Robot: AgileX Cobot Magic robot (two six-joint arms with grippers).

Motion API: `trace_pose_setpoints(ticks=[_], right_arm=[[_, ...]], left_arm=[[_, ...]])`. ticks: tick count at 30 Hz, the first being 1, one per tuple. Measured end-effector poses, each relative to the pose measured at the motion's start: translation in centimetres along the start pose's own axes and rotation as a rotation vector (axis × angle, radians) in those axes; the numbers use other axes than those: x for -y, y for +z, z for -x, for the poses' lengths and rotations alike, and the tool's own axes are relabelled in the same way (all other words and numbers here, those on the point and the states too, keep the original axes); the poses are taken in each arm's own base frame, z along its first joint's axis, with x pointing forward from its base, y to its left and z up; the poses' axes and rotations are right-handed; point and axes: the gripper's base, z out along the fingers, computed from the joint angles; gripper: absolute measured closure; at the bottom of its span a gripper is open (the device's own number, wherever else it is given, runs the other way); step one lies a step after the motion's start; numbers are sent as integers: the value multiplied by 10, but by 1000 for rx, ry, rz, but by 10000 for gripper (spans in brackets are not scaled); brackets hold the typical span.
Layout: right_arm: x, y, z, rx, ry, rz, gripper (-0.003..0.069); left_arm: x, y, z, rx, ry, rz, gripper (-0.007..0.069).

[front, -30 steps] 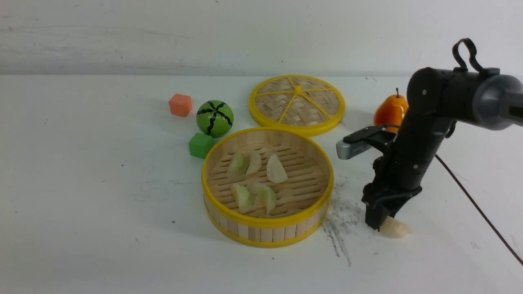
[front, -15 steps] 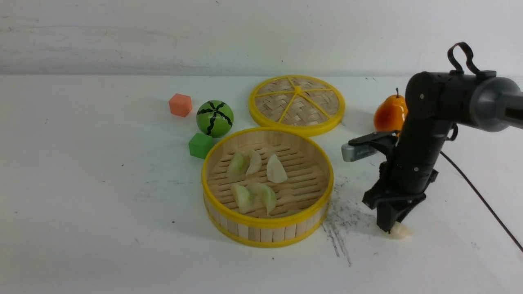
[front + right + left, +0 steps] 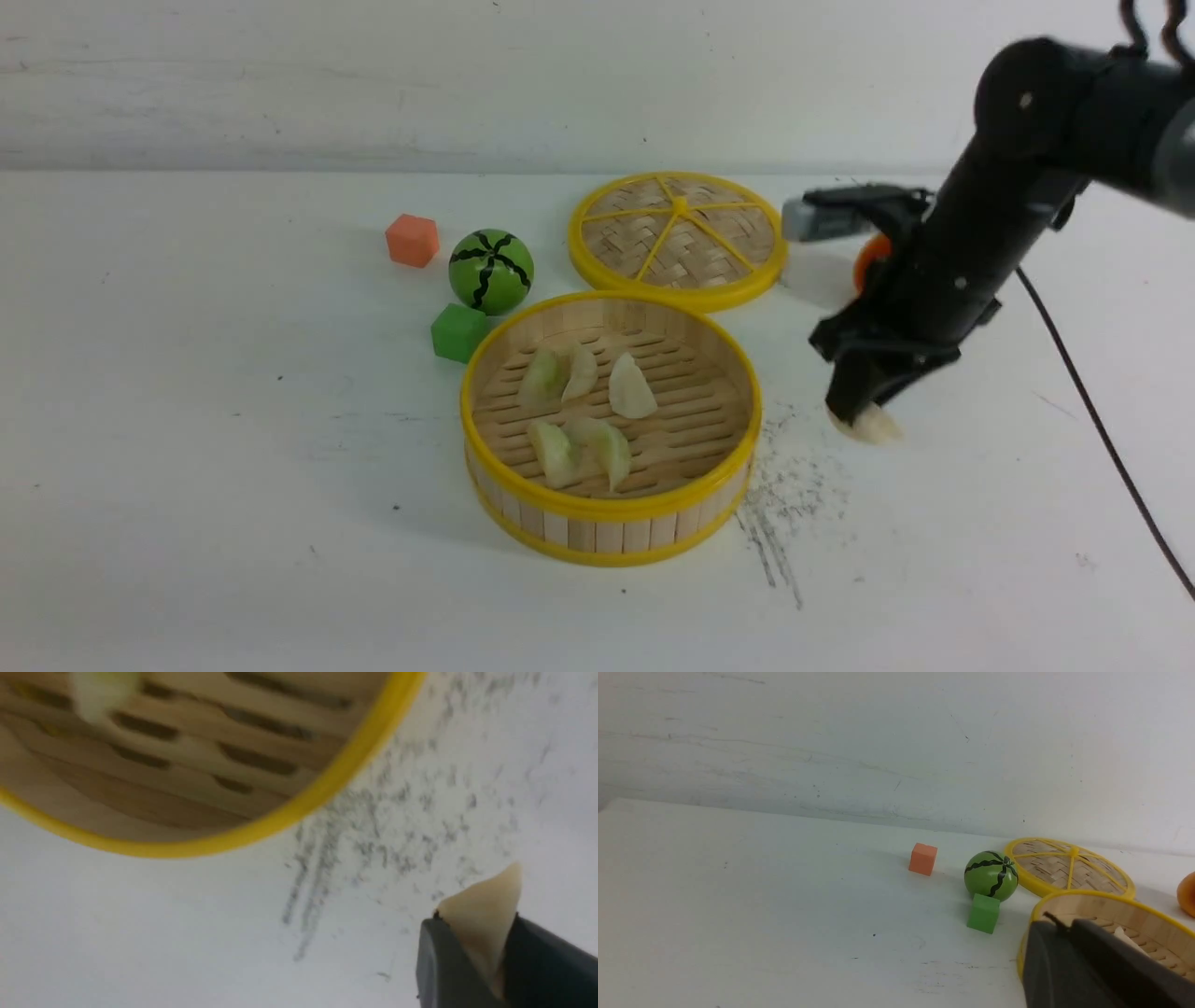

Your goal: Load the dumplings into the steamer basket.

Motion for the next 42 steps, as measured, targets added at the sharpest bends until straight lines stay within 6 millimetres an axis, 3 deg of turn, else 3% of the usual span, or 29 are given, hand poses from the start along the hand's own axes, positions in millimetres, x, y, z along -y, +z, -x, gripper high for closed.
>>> trace_pose_setpoints(ticks=[2, 5, 8, 10, 12, 15, 20, 30, 36, 42], right_arm=[[-17, -11, 6, 67, 15, 94, 503], [-44, -2, 17, 143, 5, 196, 520], [-68, 31, 23, 131, -34, 237, 636], [-80, 57, 22, 85, -71, 239, 656], [-81, 80, 21, 45, -76, 220, 657], [-72, 97, 20, 20, -47, 172, 649], [-70, 95, 24, 34, -28, 152, 621], [-87, 48, 35, 37, -140, 134, 515], [-104, 61, 30, -19, -202, 111, 441], [-128, 103, 26, -50, -280, 69, 414]], left_arm=[[0, 0, 0, 2, 6, 1, 585], [0, 0, 1, 6, 10, -2, 585], [0, 0, 1, 7, 12, -1, 585], [0, 0, 1, 7, 13, -1, 585], [0, 0, 1, 7, 13, -1, 585], [0, 0, 0, 7, 13, -2, 584], [0, 0, 0, 8, 13, -4, 584], [1, 0, 1, 9, 13, -7, 578], [1, 0, 1, 13, 15, -14, 578], [2, 0, 1, 16, 16, -18, 576]])
